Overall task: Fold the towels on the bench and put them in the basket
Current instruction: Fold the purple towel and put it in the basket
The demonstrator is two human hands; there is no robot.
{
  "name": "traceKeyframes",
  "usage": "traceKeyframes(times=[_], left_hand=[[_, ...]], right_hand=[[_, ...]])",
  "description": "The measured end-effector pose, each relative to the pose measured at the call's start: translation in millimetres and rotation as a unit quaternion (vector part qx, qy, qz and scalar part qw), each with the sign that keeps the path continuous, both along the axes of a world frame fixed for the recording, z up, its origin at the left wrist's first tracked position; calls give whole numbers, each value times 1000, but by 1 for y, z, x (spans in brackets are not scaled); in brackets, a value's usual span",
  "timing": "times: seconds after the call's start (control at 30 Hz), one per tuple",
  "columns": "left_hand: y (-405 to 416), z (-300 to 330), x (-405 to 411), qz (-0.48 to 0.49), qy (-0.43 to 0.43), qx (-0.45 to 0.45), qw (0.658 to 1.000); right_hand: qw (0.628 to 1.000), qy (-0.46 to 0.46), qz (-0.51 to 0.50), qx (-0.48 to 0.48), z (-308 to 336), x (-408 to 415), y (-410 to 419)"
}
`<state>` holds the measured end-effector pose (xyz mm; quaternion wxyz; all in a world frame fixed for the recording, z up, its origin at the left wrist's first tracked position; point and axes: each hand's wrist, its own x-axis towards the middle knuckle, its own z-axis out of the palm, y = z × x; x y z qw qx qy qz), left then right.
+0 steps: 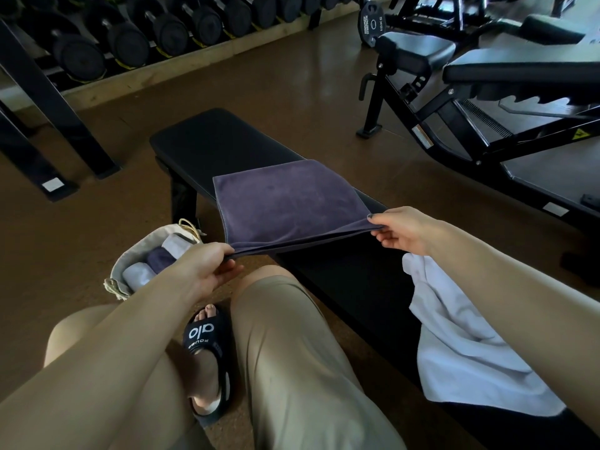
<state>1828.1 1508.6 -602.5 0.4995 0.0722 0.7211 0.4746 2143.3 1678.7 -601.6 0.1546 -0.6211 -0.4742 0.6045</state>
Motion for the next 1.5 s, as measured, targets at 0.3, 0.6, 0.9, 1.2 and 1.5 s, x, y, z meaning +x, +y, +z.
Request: traceKeyframes(times=[0.3, 0.6, 0.9, 1.2, 1.5], left_hand=[[-2, 5, -1, -2, 0, 6, 1000], [-7, 16, 5, -78, 126, 36, 988], [-13, 20, 2, -220, 375, 30, 900], [-17, 22, -6, -257, 461, 74, 846], [-26, 36, -11, -343, 503, 169, 775]], right_hand=[[999, -29, -15, -2, 2, -7, 0], [997, -52, -15, 52, 8, -9, 0], [994, -30, -7, 105, 11, -11, -2], [996, -15, -54, 71, 10, -17, -1], [994, -10, -100, 39, 8, -17, 6]])
